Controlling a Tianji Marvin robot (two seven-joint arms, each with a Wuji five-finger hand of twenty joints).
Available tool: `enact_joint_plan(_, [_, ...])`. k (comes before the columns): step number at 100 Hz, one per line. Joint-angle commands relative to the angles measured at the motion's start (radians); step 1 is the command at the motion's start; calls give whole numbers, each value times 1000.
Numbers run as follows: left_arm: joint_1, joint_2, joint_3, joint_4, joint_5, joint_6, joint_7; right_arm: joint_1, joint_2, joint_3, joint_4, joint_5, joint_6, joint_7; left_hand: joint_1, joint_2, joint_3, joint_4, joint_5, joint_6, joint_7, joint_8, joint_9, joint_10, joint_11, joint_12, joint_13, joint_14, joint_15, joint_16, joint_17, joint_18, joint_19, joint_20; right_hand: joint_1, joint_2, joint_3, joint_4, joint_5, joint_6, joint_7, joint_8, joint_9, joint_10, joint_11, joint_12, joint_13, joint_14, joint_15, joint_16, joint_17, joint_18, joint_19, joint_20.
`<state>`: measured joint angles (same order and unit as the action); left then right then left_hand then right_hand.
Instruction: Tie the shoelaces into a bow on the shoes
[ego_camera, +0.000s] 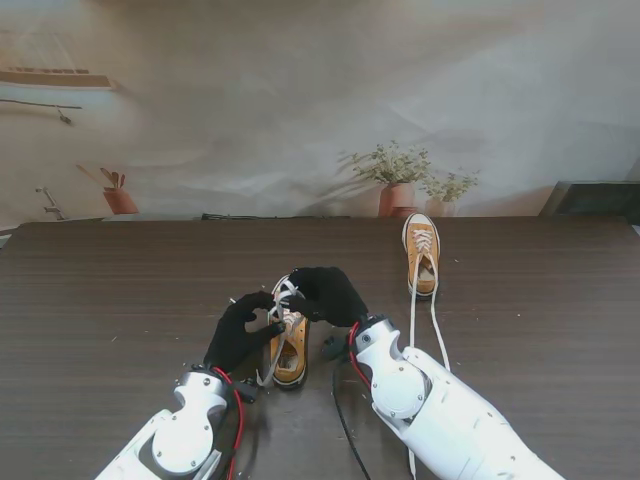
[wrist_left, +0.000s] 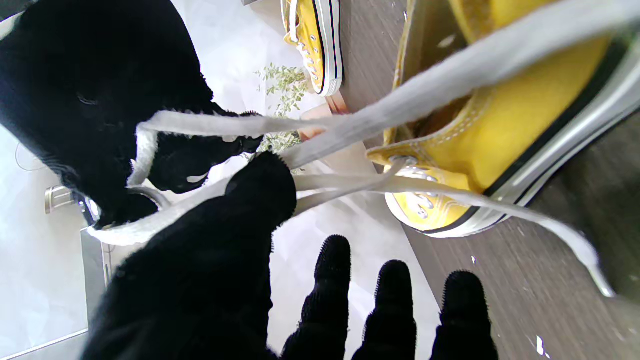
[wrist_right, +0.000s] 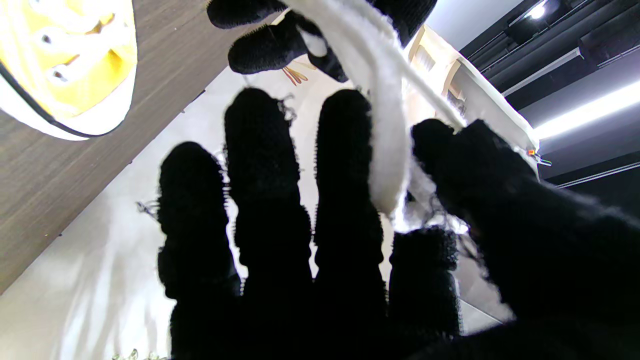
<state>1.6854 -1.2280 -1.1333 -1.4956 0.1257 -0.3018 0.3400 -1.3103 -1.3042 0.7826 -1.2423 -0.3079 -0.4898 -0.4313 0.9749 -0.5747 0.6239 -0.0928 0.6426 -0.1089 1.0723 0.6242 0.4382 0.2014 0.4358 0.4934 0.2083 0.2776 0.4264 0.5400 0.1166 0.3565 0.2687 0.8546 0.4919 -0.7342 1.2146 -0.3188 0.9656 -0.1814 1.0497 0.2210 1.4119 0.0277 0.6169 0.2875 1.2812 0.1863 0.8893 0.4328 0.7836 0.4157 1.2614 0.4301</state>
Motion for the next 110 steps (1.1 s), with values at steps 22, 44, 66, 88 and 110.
enact_joint_plan(22, [28,0,-20,-32,19,10,-6,-9,5,2,-7,-2,3,10,10,-84,147,1,18,-85,203,170,24,-36,132,159,33,-2,57,14,31,24,16,13,-2,-7,58,-7,3,-67,19,-5,51,6,16,15,25,-21,-10,-10,-1,-22,-6,3])
enact_joint_plan(44, [55,5,-31,-67,-82,12,-66,-7,6,-1,-5,-8,2,10,53,44,163,19,102,-93,121,140,31,-30,44,94,17,-1,29,-5,7,13,8,8,-1,-7,57,-6,2,-68,18,-5,50,6,18,16,24,-20,-14,-11,-3,-22,-7,3])
enact_joint_plan(66, [79,14,-44,-97,-146,10,-121,-3,6,-3,-3,-12,2,10,104,151,191,32,154,-93,23,144,20,-36,3,45,-5,-11,5,-7,-22,-9,3,15,0,-4,55,-7,1,-69,17,-4,48,8,18,17,24,-18,-20,-14,-8,-22,-10,2])
enact_joint_plan(88, [112,10,-67,-127,-115,33,-83,-1,5,-9,0,-11,7,11,113,118,131,13,95,-40,0,114,10,-20,19,51,-3,-1,6,3,-14,0,9,25,1,-4,53,-6,0,-70,17,-4,48,7,21,19,24,-16,-23,-15,-10,-22,-12,2])
enact_joint_plan(110, [134,0,-91,-133,-54,39,-11,0,3,-15,2,-10,9,10,165,97,-124,29,73,-39,-82,-111,22,-22,0,19,15,8,21,5,2,11,8,21,1,-4,53,-6,1,-66,17,-4,46,7,21,19,24,-14,-25,-15,-12,-19,-13,2])
